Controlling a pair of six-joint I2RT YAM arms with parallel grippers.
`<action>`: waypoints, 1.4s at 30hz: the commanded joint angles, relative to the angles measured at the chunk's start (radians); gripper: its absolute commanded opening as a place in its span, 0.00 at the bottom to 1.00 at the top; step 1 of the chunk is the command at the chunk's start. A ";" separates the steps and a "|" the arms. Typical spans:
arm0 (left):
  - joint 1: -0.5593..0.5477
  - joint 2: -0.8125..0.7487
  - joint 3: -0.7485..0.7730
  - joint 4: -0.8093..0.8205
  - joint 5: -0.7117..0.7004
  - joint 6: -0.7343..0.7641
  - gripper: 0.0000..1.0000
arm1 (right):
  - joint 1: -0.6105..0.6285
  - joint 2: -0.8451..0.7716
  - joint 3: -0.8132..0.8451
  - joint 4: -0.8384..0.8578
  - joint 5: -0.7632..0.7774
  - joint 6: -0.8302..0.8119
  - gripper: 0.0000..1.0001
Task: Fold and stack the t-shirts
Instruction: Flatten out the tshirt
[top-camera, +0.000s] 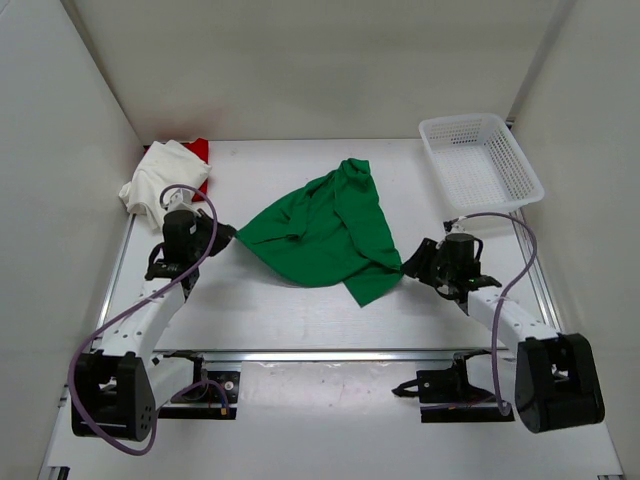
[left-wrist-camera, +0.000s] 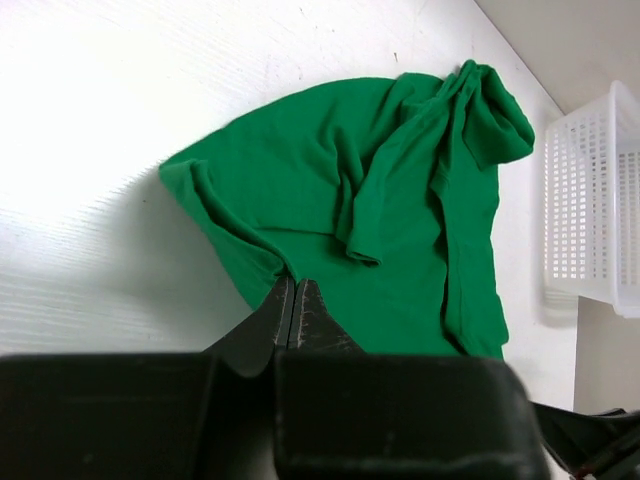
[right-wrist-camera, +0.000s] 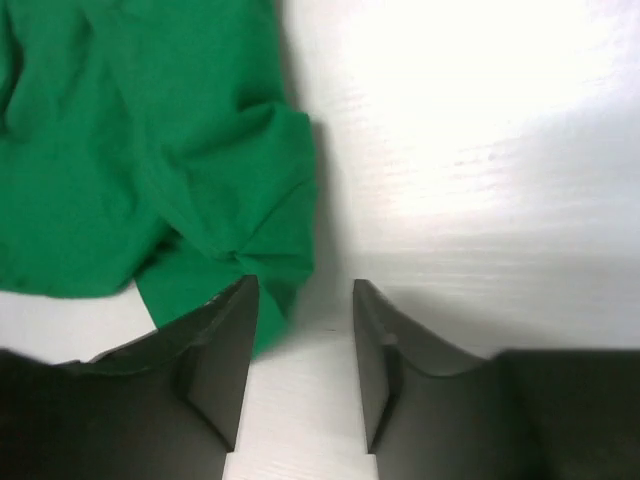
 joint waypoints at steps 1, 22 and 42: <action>0.008 0.017 -0.009 0.030 0.038 -0.012 0.00 | -0.035 -0.071 -0.010 0.002 -0.053 -0.048 0.44; -0.090 -0.023 -0.030 0.031 0.008 -0.014 0.00 | 0.574 0.082 0.037 -0.111 0.302 0.214 0.42; -0.069 -0.005 -0.047 0.076 0.051 -0.029 0.00 | 0.729 0.352 0.206 -0.385 0.552 0.267 0.24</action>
